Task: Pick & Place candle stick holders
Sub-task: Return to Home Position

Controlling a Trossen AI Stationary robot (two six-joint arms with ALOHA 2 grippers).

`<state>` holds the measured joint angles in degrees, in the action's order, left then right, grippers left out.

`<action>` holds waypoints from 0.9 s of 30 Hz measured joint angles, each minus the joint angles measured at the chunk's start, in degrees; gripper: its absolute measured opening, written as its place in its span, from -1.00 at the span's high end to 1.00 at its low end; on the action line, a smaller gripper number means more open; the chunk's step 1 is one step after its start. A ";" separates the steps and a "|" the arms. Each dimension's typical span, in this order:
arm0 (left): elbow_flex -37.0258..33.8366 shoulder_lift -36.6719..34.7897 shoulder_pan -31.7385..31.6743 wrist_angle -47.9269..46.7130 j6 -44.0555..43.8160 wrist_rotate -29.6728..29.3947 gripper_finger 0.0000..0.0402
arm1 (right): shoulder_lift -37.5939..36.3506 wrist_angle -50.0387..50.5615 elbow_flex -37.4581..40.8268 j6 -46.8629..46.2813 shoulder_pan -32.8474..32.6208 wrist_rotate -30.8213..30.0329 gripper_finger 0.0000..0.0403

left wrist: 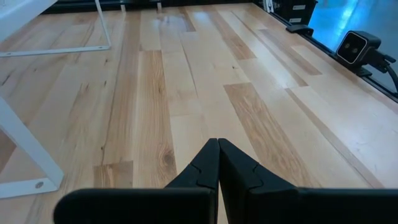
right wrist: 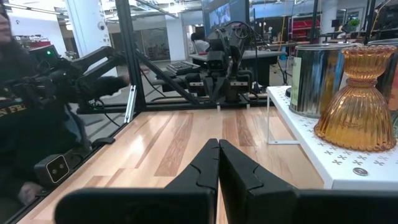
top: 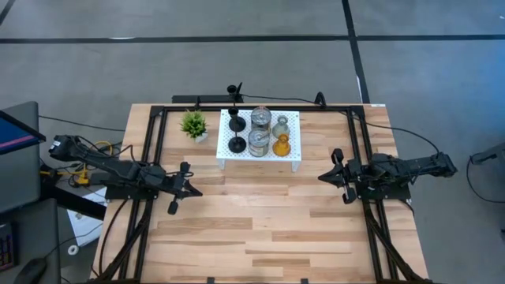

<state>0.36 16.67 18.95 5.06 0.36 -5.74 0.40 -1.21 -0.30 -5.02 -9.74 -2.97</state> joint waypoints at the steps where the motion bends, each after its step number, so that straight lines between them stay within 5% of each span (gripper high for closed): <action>1: 0.00 0.00 0.01 0.01 0.00 0.00 0.98 | 0.01 0.00 0.00 0.00 0.00 0.01 1.00; 27: 0.00 0.00 0.01 0.63 0.00 0.00 0.98 | 0.00 0.00 0.00 0.00 0.00 0.01 1.00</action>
<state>0.36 16.67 18.96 5.69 0.36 -5.74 0.41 -1.21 -0.29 -5.02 -9.74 -2.96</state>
